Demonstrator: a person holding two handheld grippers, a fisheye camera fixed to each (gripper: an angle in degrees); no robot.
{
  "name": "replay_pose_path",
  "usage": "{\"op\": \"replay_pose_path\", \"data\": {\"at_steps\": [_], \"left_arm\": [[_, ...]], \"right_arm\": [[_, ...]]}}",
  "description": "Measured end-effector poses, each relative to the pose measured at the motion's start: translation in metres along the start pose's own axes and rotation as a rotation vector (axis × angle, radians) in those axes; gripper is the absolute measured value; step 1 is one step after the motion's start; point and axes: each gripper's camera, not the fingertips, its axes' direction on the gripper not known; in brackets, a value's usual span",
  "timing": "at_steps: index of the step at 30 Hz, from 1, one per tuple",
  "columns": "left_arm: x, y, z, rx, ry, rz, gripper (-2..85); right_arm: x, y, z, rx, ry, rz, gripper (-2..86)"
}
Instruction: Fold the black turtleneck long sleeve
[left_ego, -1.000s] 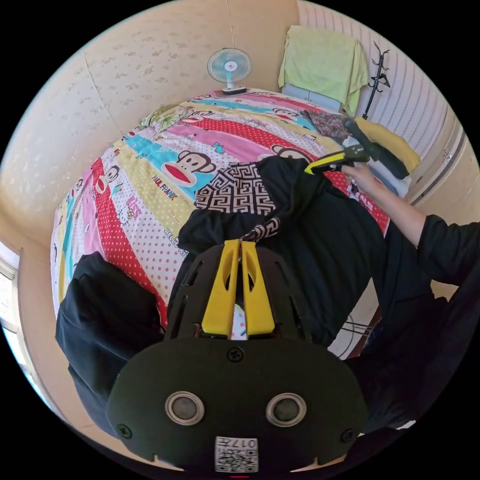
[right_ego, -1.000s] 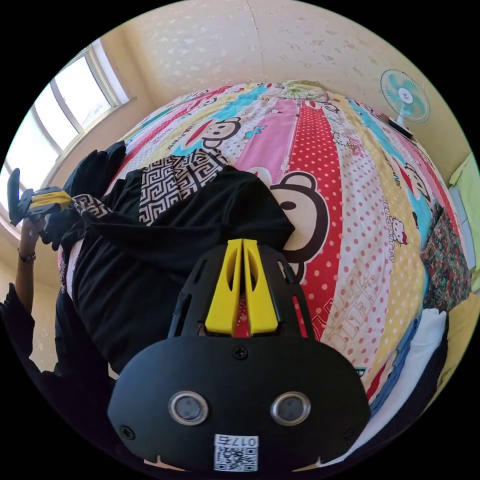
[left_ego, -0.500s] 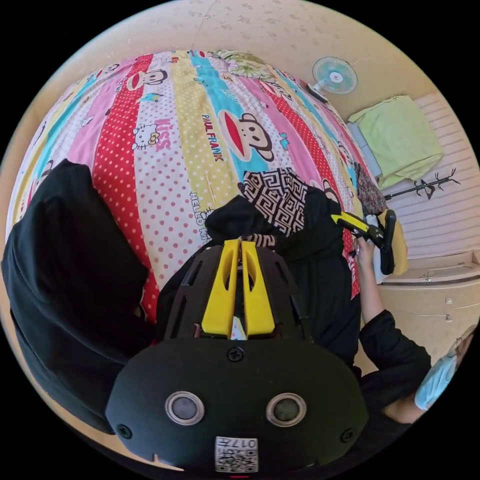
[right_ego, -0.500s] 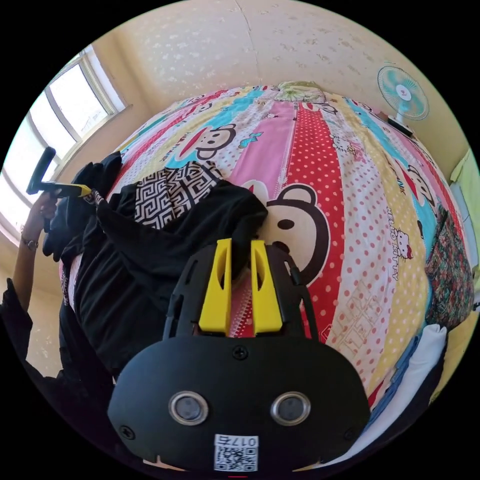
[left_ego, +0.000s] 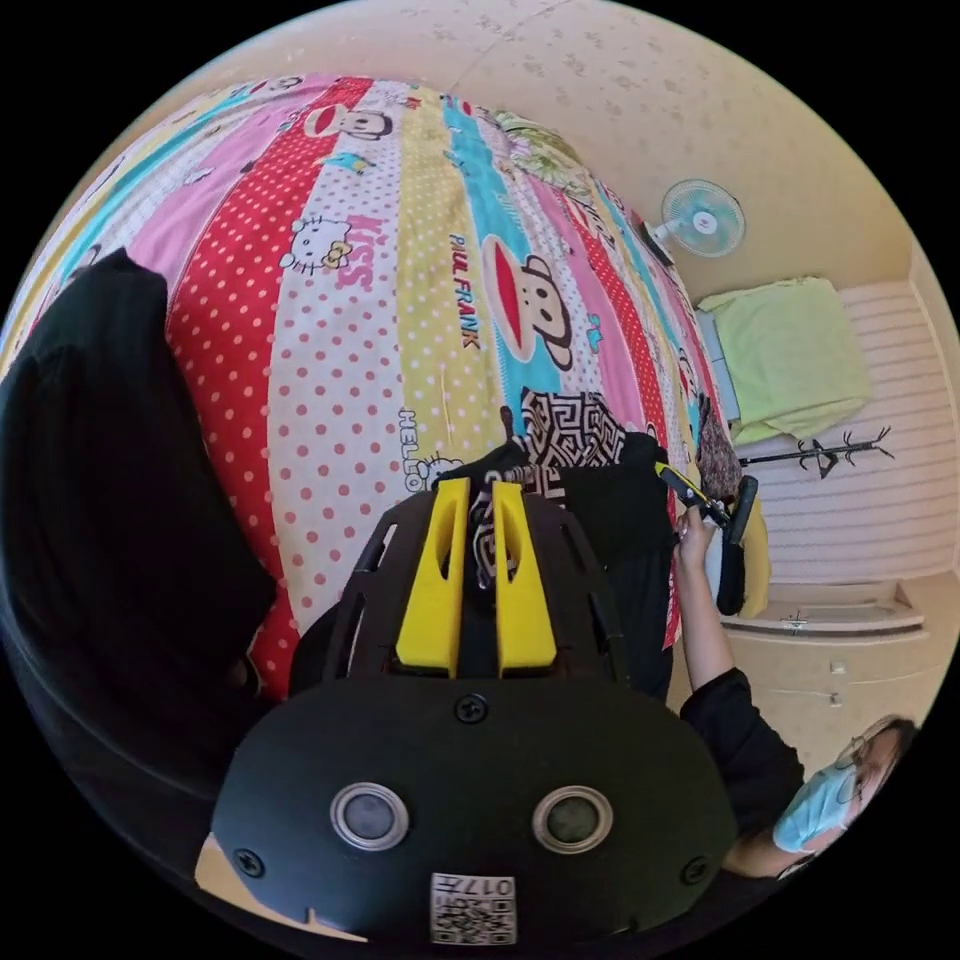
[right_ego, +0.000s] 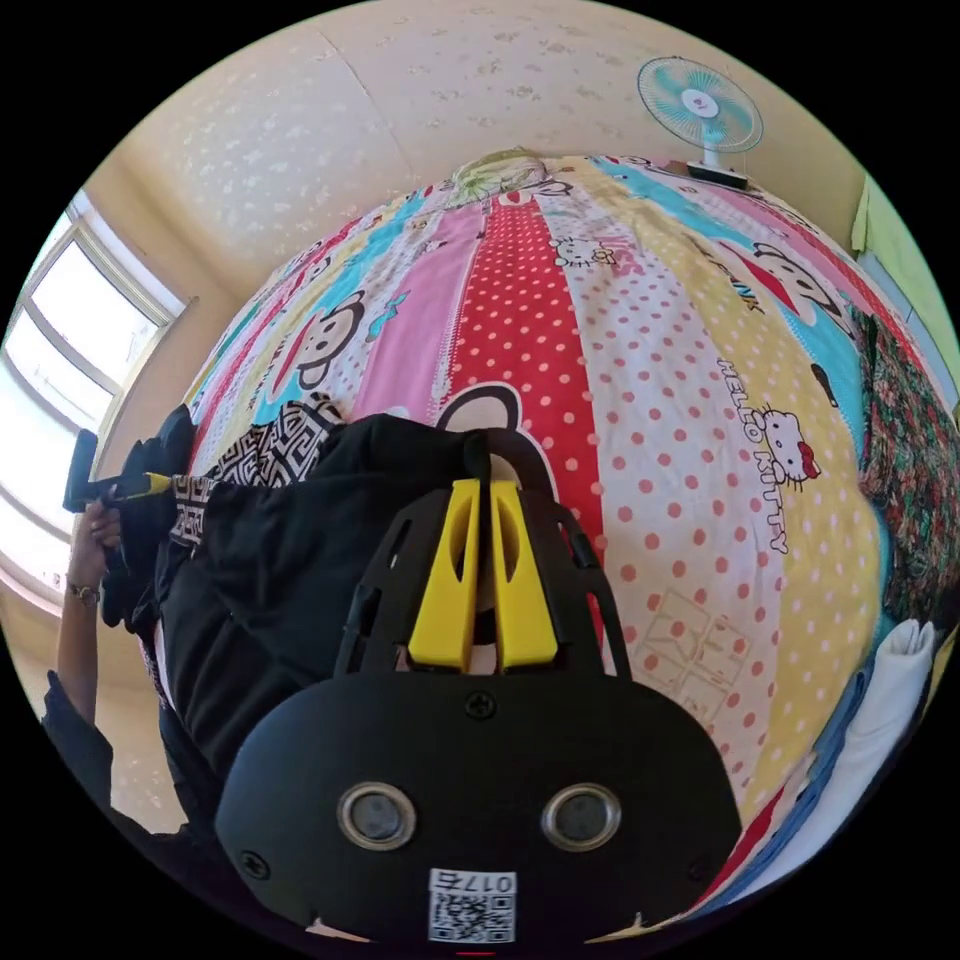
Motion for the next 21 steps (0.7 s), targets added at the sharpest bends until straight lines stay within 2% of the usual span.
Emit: {"op": "replay_pose_path", "data": {"at_steps": [5,8,10,11,17,20,21], "left_arm": [[-0.013,0.042,-0.018,0.059,-0.059,0.026,11.1],[-0.014,0.096,-0.034,0.103,-0.128,0.071,11.1],[-0.018,0.126,-0.044,0.118,-0.138,0.066,11.2],[-0.020,0.145,-0.053,0.118,-0.121,0.070,11.2],[-0.048,0.243,-0.101,0.091,-0.167,-0.059,12.7],[-0.068,0.287,-0.092,0.024,-0.246,-0.147,13.5],[-0.078,0.303,-0.087,0.020,-0.219,-0.181,13.7]], "right_arm": [[0.015,0.025,-0.047,0.047,-0.150,0.085,9.8],[0.000,0.064,-0.054,-0.046,-0.244,0.045,9.2],[-0.007,0.087,-0.039,-0.147,-0.202,0.018,7.3],[-0.008,0.099,-0.037,-0.126,-0.149,-0.019,5.8],[0.030,0.114,-0.059,0.000,-0.296,0.184,4.5],[0.007,0.136,-0.083,0.067,-0.219,0.171,5.0],[-0.004,0.149,-0.094,0.109,-0.202,0.164,4.6]]}}
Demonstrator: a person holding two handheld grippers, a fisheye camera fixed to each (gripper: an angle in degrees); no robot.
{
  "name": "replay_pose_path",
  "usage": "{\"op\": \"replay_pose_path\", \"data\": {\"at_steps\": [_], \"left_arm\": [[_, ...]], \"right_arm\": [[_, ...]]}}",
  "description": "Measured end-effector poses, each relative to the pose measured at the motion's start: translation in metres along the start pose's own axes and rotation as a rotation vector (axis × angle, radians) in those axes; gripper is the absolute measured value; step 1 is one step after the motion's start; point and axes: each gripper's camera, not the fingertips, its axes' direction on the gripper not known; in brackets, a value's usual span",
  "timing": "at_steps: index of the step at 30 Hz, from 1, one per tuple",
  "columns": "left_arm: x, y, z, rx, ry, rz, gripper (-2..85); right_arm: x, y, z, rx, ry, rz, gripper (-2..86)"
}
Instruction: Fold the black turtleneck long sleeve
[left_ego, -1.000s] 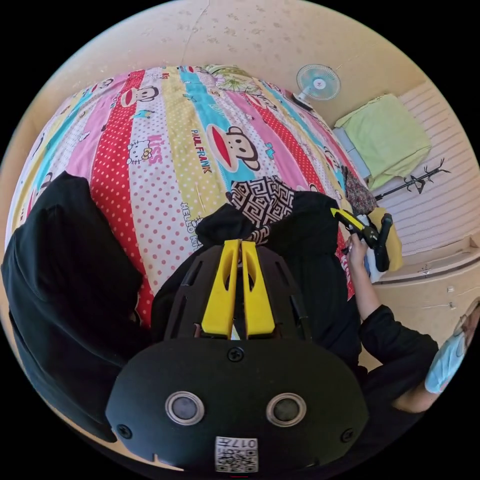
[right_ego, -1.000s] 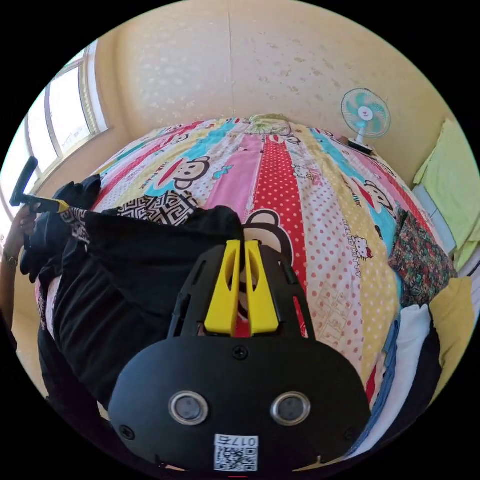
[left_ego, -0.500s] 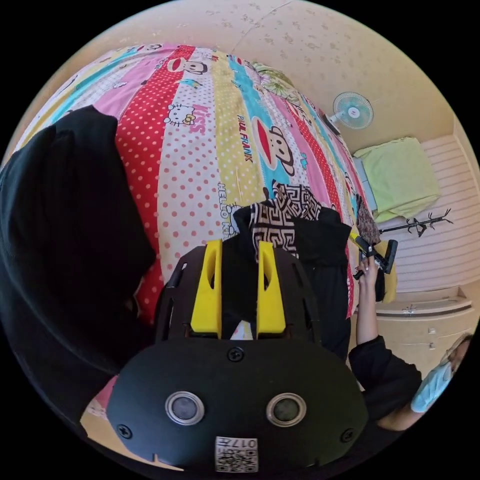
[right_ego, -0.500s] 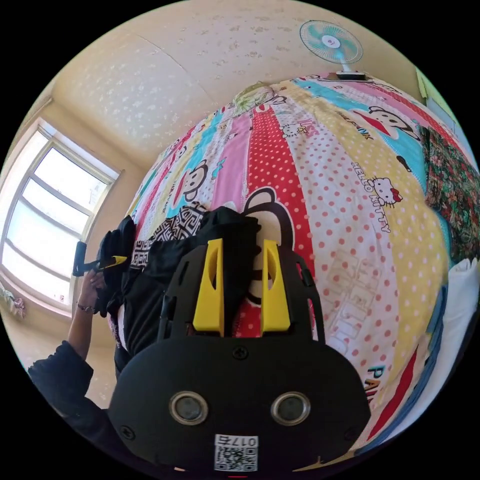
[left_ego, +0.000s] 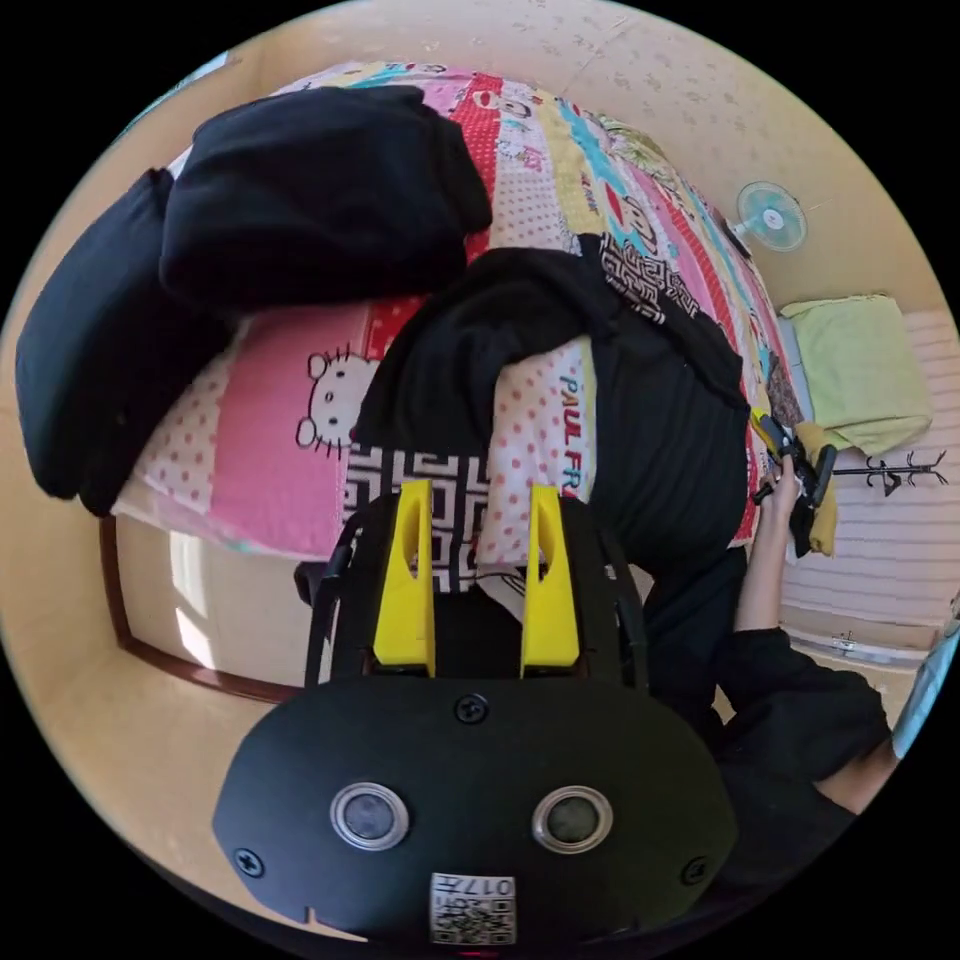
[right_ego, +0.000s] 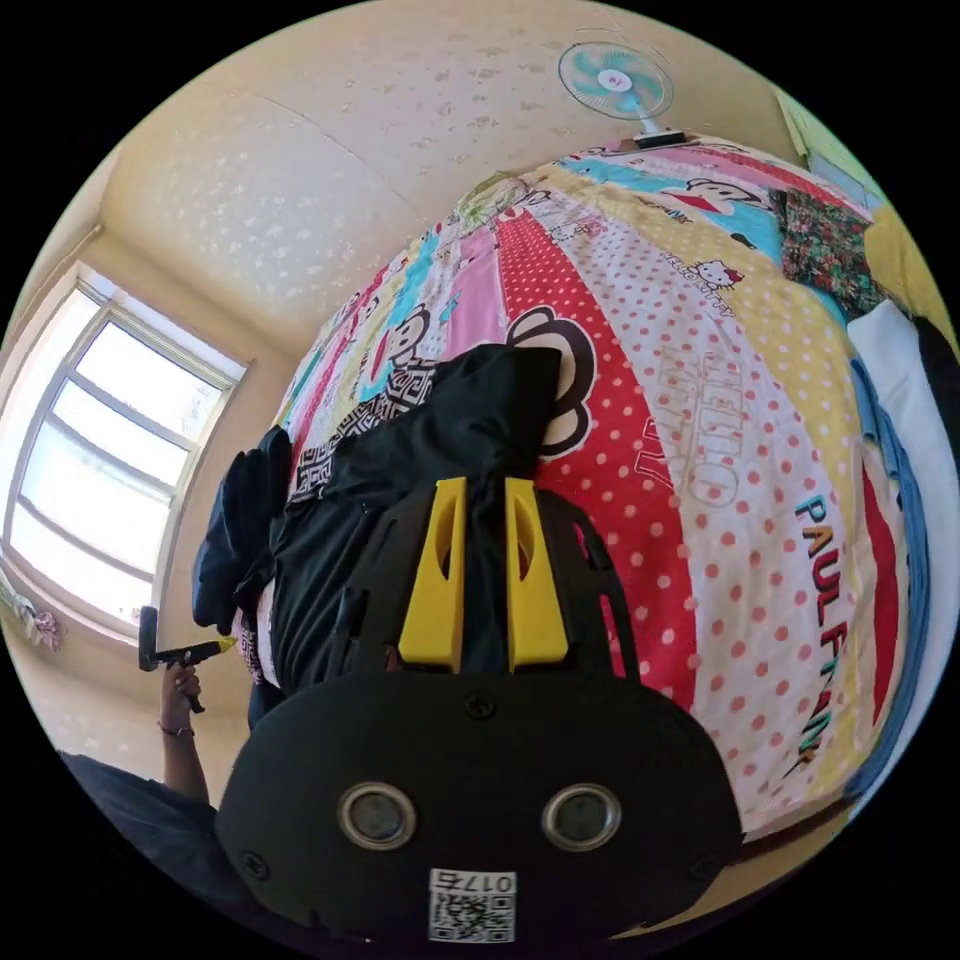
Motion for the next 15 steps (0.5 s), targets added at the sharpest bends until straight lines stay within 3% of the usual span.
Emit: {"op": "replay_pose_path", "data": {"at_steps": [1,6,11,15], "left_arm": [[-0.006,0.007,0.002,0.000,0.034,-0.018,13.7],[-0.059,0.061,0.020,0.136,0.551,-0.233,12.7],[-0.056,0.053,0.054,0.189,0.455,-0.317,14.7],[-0.066,0.041,0.088,0.223,0.534,-0.454,16.6]], "right_arm": [[-0.005,0.008,-0.004,0.020,-0.004,-0.013,4.3],[-0.025,0.076,-0.014,0.138,-0.035,-0.092,2.0],[-0.011,0.102,0.008,0.082,-0.079,-0.097,1.5],[-0.019,0.106,0.008,0.063,-0.056,-0.160,1.7]]}}
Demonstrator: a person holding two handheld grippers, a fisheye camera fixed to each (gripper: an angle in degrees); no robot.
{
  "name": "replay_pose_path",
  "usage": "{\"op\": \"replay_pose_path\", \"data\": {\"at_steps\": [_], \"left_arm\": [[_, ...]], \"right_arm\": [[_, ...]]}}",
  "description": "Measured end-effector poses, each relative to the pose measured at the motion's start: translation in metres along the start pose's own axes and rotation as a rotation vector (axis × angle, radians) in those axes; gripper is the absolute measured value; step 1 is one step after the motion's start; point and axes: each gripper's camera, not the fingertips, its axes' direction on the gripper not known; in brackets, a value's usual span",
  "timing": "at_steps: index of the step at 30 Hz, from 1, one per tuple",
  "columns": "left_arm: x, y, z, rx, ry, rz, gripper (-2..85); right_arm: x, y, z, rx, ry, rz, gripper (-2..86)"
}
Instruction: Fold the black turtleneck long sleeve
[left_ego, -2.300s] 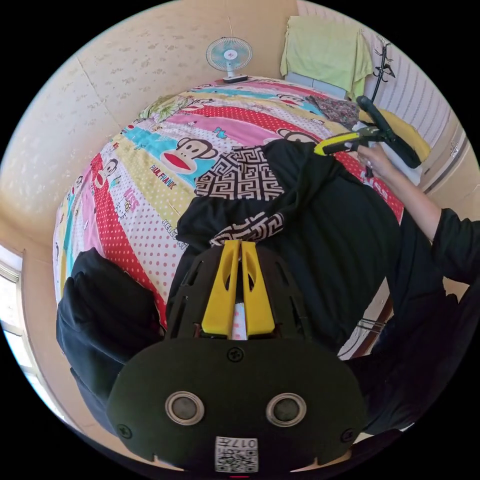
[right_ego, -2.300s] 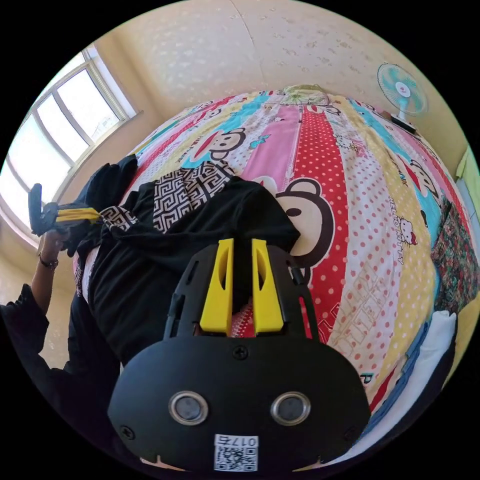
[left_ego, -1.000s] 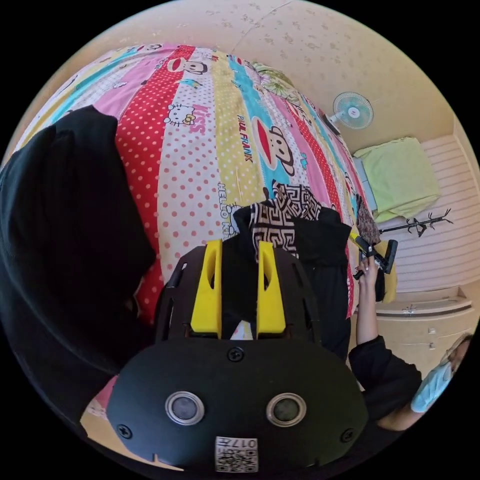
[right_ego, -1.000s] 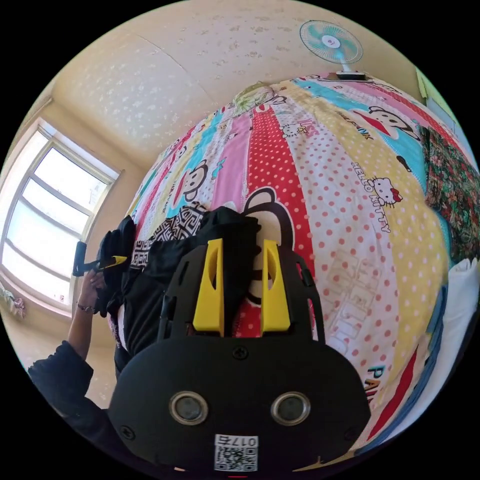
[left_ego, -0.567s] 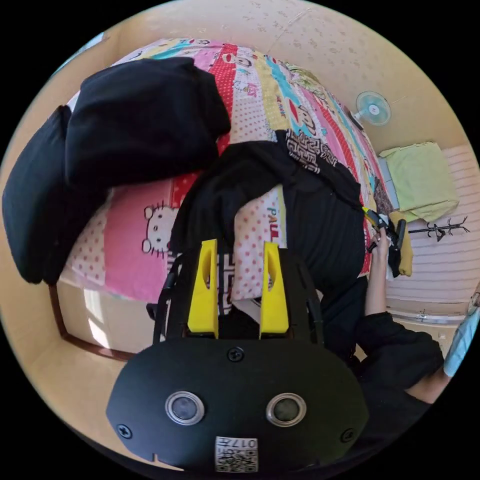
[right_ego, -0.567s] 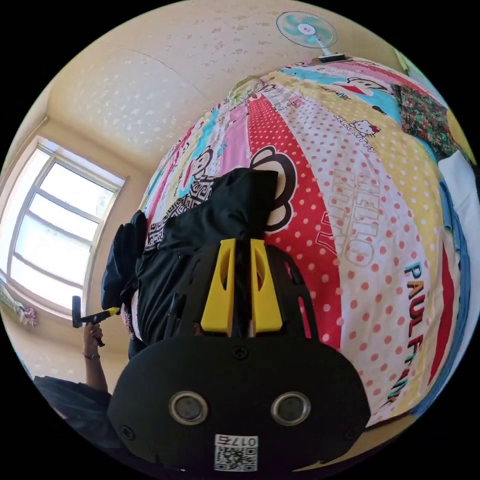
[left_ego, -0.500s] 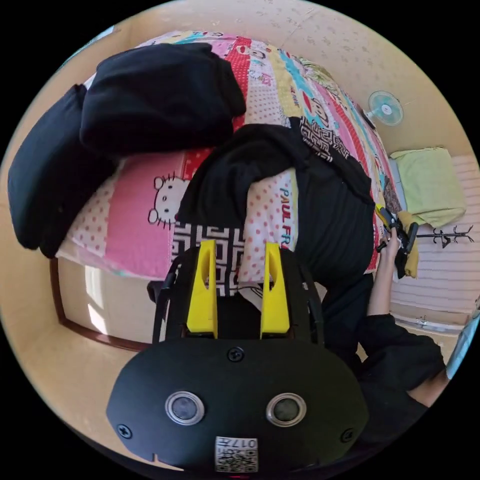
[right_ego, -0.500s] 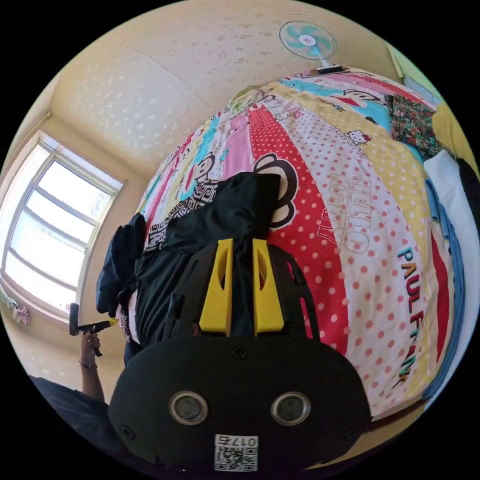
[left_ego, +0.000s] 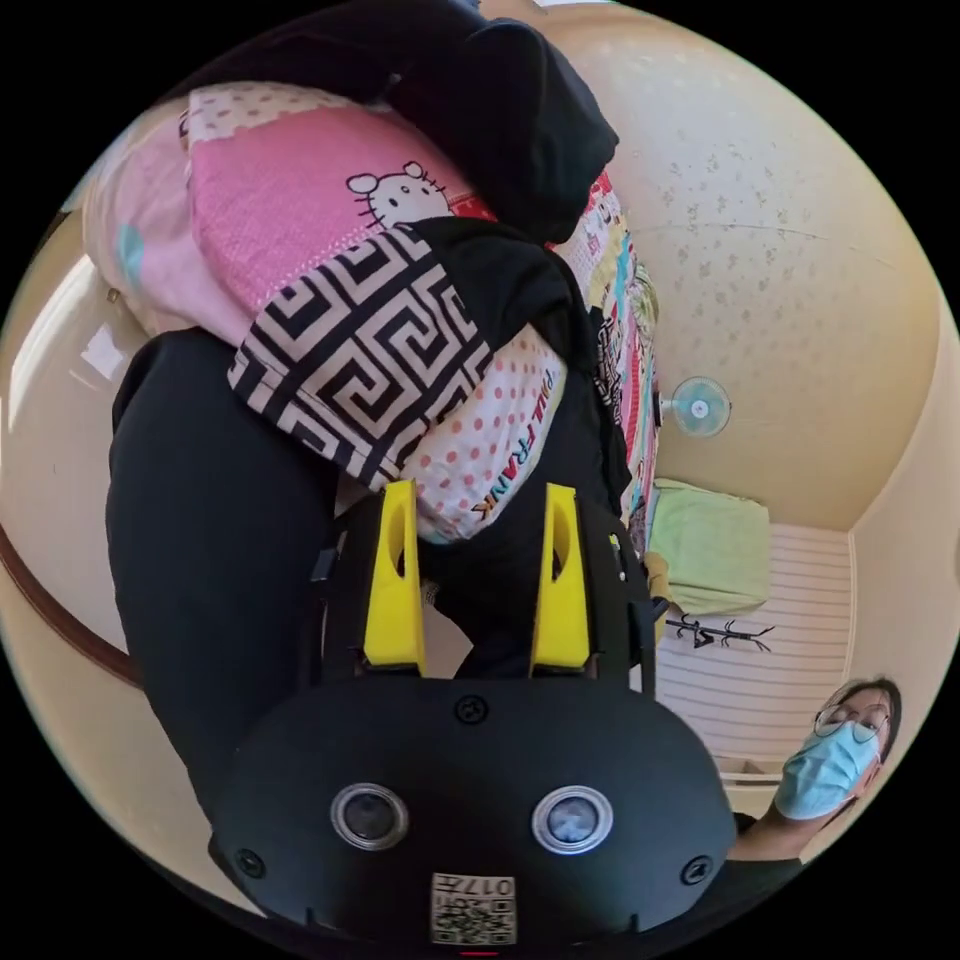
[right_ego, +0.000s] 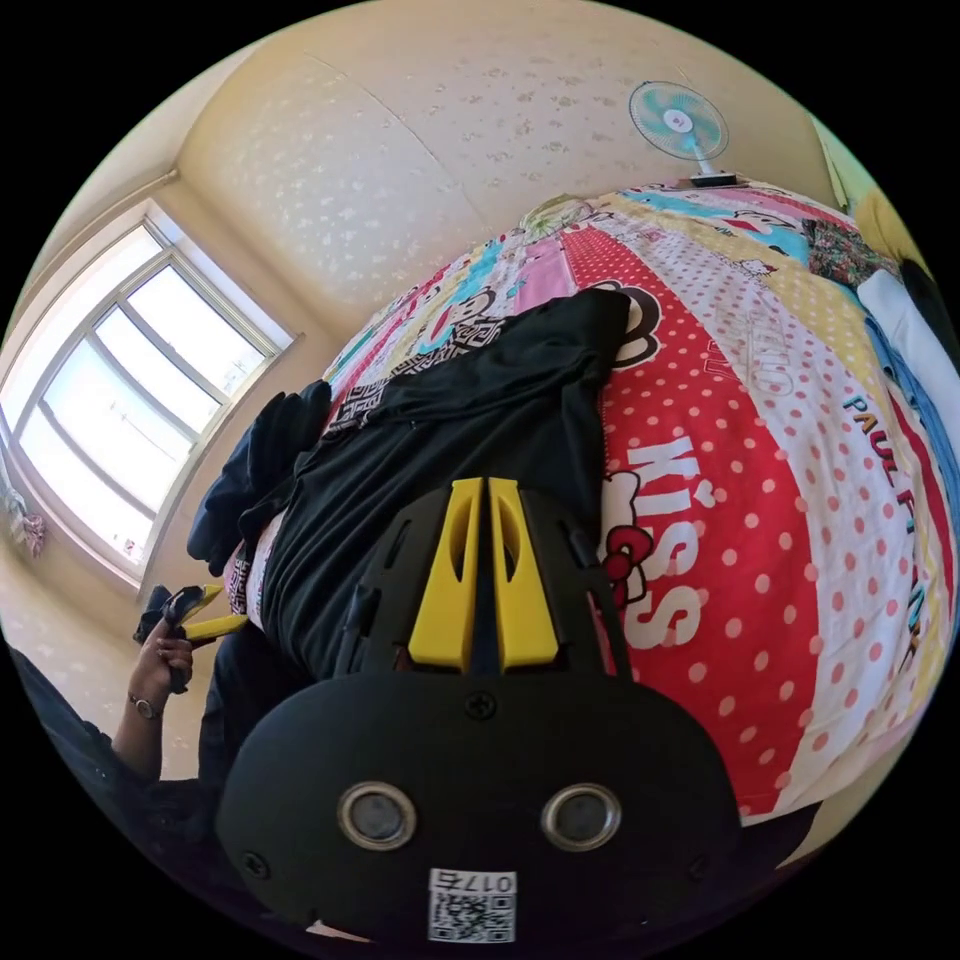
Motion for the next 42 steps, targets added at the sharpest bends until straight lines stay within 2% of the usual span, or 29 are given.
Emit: {"op": "replay_pose_path", "data": {"at_steps": [9,13,17,22,26,28,31,33,34,36,38,42], "left_arm": [[-0.025,-0.017,-0.006,0.324,-0.108,-0.091,13.3],[-0.043,-0.036,0.004,0.317,-0.128,-0.126,10.7],[-0.064,-0.041,0.006,0.380,-0.080,-0.180,3.8],[-0.017,-0.038,-0.038,0.584,-0.092,-0.016,0.1],[0.098,-0.034,-0.058,0.784,-0.149,0.304,-0.7],[0.157,-0.030,-0.039,0.812,-0.145,0.474,-0.7],[0.252,-0.032,0.036,0.720,-0.117,0.750,-0.8],[0.315,-0.034,0.128,0.548,-0.096,0.925,-0.7],[0.328,-0.034,0.154,0.496,-0.084,0.963,-0.7],[0.363,-0.024,0.259,0.308,-0.055,1.101,-0.3],[0.369,-0.010,0.342,0.170,-0.046,1.170,0.5],[0.328,0.018,0.502,-0.184,-0.063,1.083,8.0]], "right_arm": [[0.000,0.008,0.003,-0.010,0.001,-0.029,1.4],[0.007,0.007,0.003,-0.016,-0.027,-0.006,0.9],[0.017,0.009,0.001,-0.017,-0.081,0.018,0.7],[0.025,0.009,-0.001,-0.017,-0.128,0.043,0.5],[0.035,0.006,0.003,-0.038,-0.192,0.069,0.4],[0.041,0.005,0.004,-0.046,-0.234,0.081,0.4],[0.045,0.007,0.002,-0.038,-0.266,0.087,0.4],[0.046,0.008,0.001,-0.030,-0.281,0.084,0.3],[0.047,0.008,0.001,-0.030,-0.288,0.085,0.3],[0.050,0.009,0.000,-0.025,-0.321,0.089,0.3],[0.051,0.009,0.000,-0.023,-0.339,0.090,0.3],[0.049,0.009,-0.001,-0.010,-0.353,0.072,0.2]]}}
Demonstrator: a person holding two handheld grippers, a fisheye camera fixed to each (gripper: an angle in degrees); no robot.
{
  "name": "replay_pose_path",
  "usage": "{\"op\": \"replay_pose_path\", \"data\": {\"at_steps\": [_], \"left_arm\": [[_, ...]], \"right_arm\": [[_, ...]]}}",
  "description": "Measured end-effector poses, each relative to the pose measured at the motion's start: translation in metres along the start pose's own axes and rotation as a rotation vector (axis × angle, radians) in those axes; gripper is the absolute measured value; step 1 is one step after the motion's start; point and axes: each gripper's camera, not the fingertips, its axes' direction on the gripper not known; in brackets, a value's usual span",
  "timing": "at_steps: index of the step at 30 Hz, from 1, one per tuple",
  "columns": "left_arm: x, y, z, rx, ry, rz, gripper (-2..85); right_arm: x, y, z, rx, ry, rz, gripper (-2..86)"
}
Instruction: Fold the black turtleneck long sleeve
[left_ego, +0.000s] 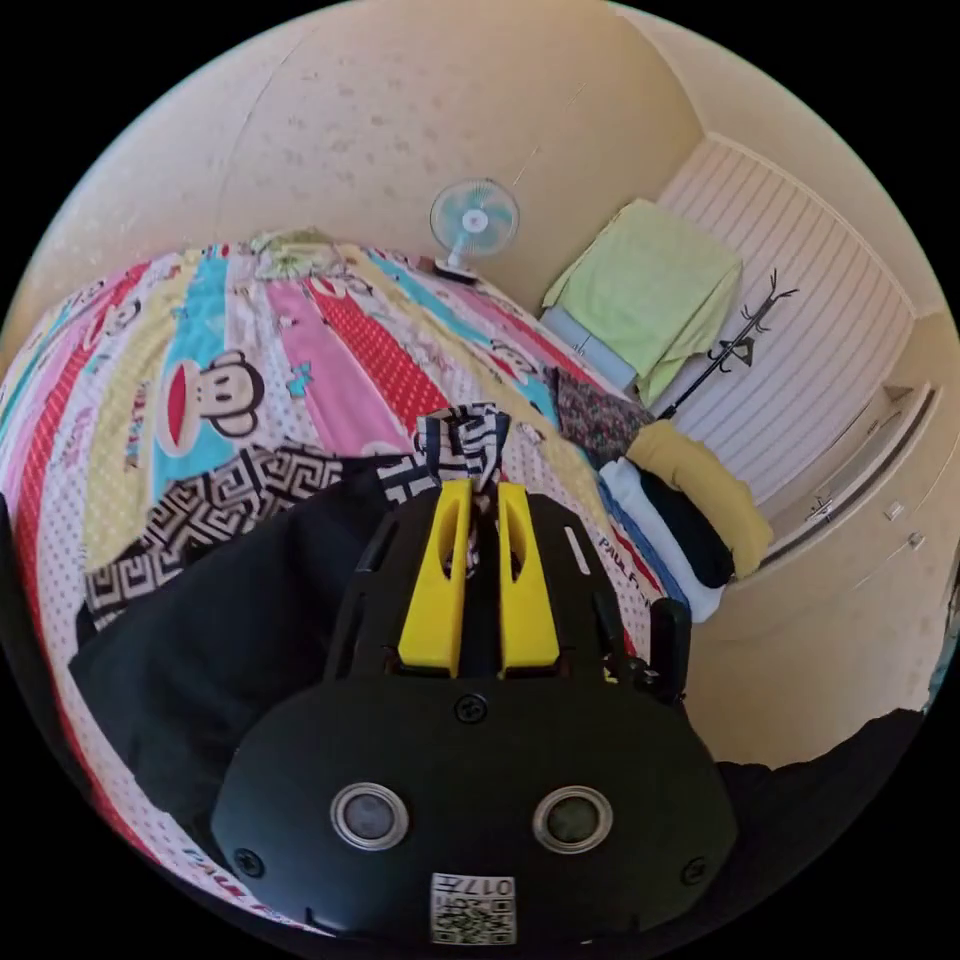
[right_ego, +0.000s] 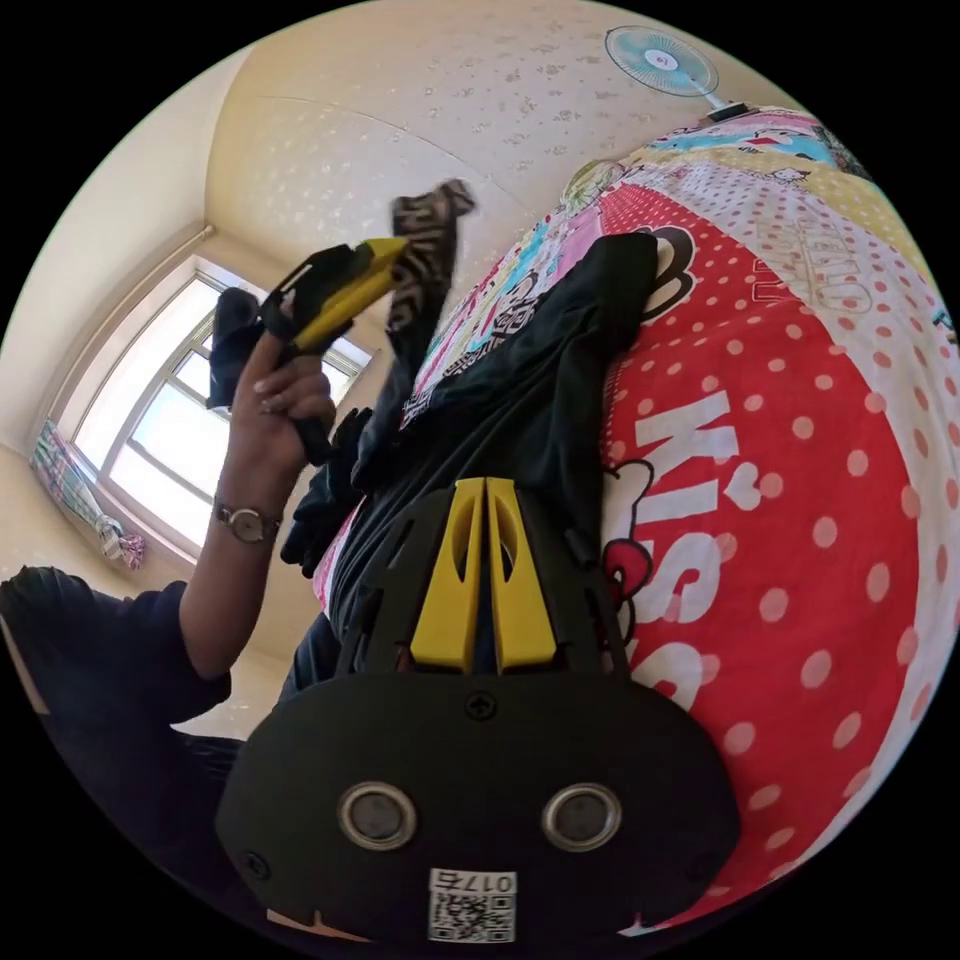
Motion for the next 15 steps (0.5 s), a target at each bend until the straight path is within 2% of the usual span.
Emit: {"op": "replay_pose_path", "data": {"at_steps": [3,7,11,15], "left_arm": [[-0.006,0.027,0.040,-0.152,-0.086,-0.067,11.4],[-0.010,0.047,0.014,-0.271,-0.309,-0.065,10.9],[-0.020,0.081,-0.032,-0.538,-0.472,-0.085,1.1],[-0.039,0.156,-0.032,-0.761,-0.548,-0.118,-0.1]], "right_arm": [[0.000,0.000,0.000,0.003,-0.021,-0.001,0.2],[-0.003,-0.002,0.003,-0.001,-0.022,-0.002,0.2],[-0.007,-0.003,0.005,-0.001,-0.023,-0.003,0.3],[-0.012,-0.003,0.008,0.002,-0.028,-0.007,0.4]]}}
